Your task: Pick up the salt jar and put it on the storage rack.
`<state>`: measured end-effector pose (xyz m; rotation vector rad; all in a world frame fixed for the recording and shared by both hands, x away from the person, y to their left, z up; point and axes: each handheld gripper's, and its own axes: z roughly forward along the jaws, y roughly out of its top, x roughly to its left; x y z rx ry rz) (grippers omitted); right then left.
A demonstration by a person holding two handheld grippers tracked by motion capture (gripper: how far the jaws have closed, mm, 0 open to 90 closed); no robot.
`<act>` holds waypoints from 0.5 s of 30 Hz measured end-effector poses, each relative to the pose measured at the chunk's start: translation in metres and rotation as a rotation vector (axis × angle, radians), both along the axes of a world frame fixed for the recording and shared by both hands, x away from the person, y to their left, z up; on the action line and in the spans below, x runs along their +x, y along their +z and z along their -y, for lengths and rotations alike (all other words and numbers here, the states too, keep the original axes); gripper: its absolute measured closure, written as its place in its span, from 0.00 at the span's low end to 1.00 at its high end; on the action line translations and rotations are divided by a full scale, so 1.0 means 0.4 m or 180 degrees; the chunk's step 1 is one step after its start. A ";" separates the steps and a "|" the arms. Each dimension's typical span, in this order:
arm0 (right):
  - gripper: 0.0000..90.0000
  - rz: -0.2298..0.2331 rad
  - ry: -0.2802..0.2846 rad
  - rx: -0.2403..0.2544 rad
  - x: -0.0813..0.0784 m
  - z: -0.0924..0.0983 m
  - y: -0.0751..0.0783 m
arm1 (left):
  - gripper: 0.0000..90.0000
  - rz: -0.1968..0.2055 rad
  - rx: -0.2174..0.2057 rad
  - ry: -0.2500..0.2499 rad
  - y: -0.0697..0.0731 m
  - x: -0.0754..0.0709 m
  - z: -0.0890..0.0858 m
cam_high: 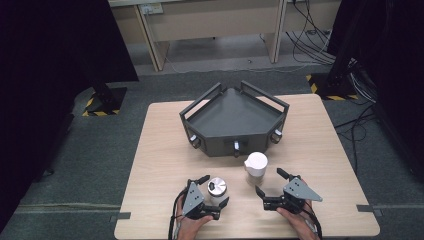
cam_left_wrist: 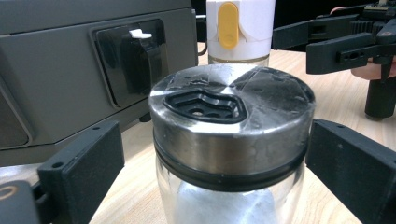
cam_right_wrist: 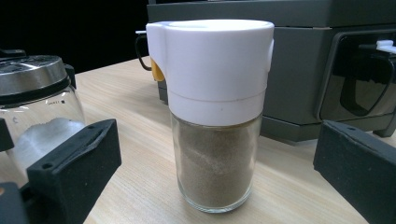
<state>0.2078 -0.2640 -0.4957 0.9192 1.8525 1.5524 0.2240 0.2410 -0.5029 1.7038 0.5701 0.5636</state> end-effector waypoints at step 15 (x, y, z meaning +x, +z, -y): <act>0.01 -0.0025 0.0016 -0.0002 0.001 -0.003 -0.002 | 0.14 -0.0100 0.0113 -0.0005 0.014 0.016 0.017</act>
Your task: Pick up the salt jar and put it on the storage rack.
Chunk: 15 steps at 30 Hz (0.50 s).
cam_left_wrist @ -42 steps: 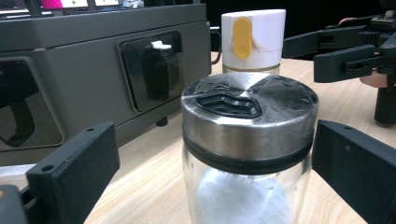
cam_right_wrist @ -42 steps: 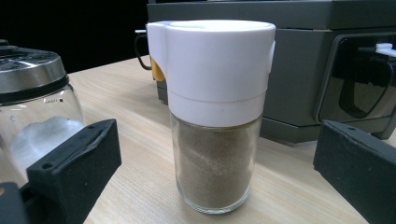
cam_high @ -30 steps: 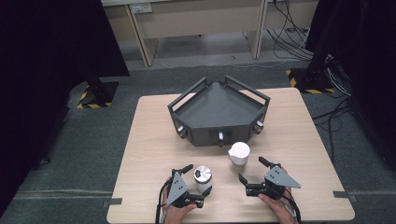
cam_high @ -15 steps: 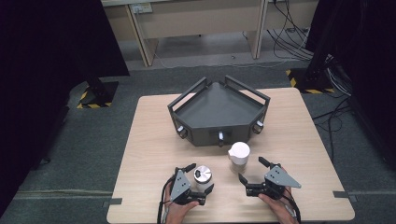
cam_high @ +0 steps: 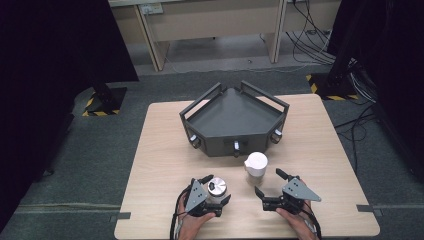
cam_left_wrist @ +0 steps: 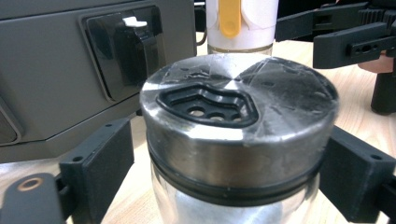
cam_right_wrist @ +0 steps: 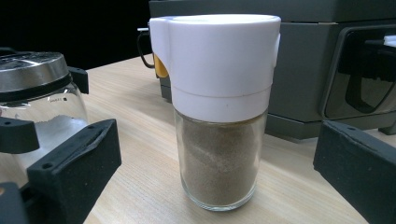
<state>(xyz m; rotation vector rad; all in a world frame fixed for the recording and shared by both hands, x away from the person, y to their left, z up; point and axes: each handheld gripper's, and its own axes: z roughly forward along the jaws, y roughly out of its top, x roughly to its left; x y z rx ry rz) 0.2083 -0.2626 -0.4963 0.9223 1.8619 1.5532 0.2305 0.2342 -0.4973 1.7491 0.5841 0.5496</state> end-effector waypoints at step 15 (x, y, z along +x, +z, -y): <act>0.01 -0.0024 0.0002 0.0015 0.001 0.000 -0.001 | 0.33 -0.0044 0.0037 -0.0035 0.006 0.002 0.005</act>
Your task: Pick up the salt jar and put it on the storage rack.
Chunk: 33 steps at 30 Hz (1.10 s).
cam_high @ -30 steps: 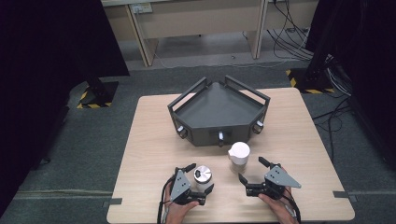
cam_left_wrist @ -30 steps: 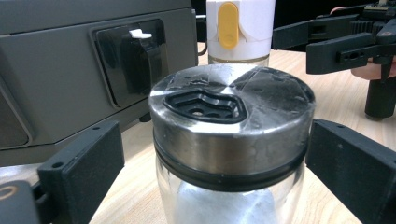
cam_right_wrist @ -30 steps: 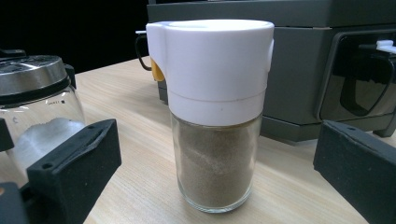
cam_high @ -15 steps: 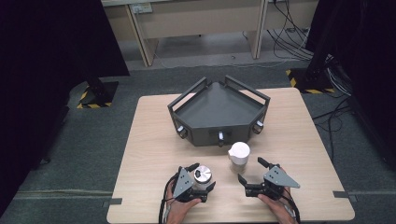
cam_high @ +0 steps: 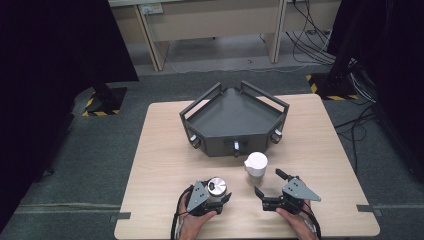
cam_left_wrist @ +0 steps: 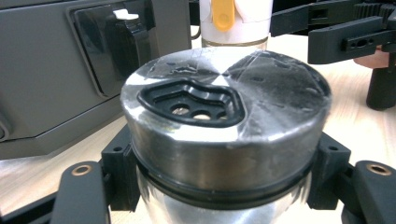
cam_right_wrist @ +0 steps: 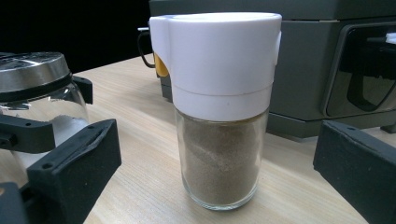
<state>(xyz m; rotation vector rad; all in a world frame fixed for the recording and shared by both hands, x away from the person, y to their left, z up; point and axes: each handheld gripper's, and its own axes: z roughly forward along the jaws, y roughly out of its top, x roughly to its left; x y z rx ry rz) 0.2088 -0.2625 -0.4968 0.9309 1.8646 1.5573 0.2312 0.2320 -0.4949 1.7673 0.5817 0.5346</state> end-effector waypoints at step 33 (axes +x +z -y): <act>0.01 -0.0006 0.0013 0.0010 0.000 0.003 0.000 | 0.34 0.0038 -0.0114 0.0062 0.012 -0.012 -0.007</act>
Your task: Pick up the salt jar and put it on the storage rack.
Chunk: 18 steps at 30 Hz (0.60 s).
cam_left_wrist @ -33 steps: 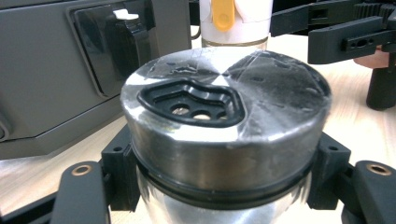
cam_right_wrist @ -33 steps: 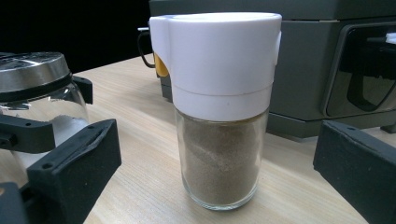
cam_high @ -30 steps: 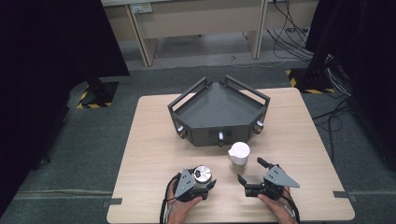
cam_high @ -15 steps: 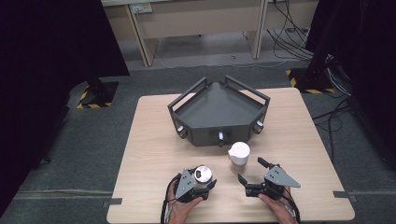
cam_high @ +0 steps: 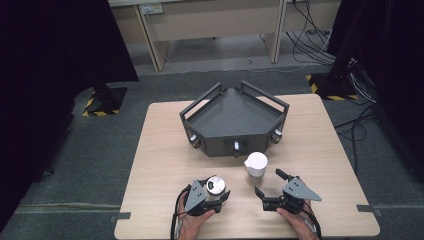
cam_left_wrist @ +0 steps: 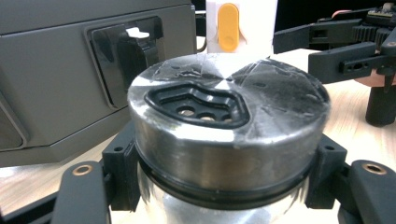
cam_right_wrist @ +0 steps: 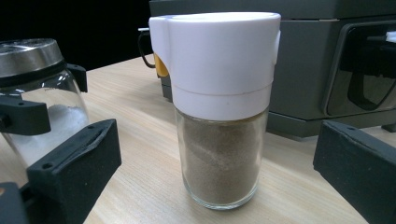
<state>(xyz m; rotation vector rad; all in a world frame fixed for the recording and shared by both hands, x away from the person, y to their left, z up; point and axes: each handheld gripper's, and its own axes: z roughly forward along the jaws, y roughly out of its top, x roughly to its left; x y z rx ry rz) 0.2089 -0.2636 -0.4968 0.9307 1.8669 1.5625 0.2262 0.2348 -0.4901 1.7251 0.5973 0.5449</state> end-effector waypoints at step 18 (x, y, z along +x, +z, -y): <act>0.01 0.0004 -0.0007 0.0007 -0.002 -0.002 0.000 | 0.34 0.0029 -0.0139 -0.0029 0.055 0.044 -0.004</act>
